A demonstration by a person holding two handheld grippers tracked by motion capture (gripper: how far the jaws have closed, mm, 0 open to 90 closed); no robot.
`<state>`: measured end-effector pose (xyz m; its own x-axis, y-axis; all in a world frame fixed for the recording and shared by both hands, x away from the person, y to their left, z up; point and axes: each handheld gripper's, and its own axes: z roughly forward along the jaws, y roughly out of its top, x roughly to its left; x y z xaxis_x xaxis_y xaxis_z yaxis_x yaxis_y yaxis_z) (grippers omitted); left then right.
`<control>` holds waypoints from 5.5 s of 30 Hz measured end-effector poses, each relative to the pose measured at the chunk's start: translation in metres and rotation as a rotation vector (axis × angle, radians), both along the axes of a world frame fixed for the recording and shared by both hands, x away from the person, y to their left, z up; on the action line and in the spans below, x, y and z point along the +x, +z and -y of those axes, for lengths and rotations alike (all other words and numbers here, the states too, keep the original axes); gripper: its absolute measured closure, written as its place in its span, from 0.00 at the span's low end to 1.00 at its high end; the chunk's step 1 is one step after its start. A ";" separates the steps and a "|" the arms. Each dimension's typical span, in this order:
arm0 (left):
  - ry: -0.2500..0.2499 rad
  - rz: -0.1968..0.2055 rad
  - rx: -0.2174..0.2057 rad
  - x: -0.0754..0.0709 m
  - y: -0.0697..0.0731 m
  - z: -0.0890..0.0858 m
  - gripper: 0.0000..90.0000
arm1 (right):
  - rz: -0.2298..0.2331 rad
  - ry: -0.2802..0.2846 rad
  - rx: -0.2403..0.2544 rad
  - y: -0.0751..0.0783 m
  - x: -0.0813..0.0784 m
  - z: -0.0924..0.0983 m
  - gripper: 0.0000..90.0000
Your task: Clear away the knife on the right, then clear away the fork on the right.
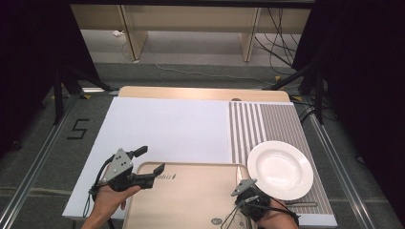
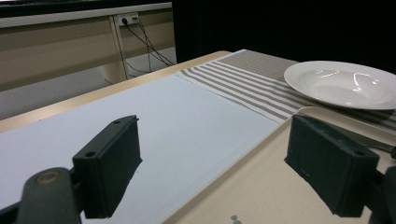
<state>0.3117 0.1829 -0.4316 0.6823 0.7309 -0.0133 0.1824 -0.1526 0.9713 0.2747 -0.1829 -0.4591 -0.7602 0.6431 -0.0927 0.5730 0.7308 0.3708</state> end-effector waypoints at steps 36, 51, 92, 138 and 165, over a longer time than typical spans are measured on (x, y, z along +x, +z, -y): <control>0.001 -0.001 0.002 0.000 0.000 -0.001 0.19 | 0.137 -0.048 0.366 0.026 0.006 0.026 0.37; 0.005 -0.009 0.001 0.002 0.000 0.000 0.19 | 0.165 -0.132 0.445 0.039 0.009 0.055 0.25; 0.020 -0.016 -0.012 0.003 0.000 -0.001 0.19 | 0.199 -0.326 0.434 0.040 -0.003 0.112 0.24; -0.001 -0.002 0.000 0.001 -0.001 0.001 0.19 | 0.137 -0.463 0.227 0.027 -0.021 0.162 0.25; 0.005 -0.008 0.000 0.001 0.000 0.000 0.19 | 0.043 -0.504 0.161 0.009 -0.012 0.172 0.23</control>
<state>0.3129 0.1832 -0.4315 0.6785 0.7344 -0.0183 0.1905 -0.1517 0.9699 0.2629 -0.3554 -0.4501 -0.3512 0.9362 0.0130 0.8203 0.3010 0.4863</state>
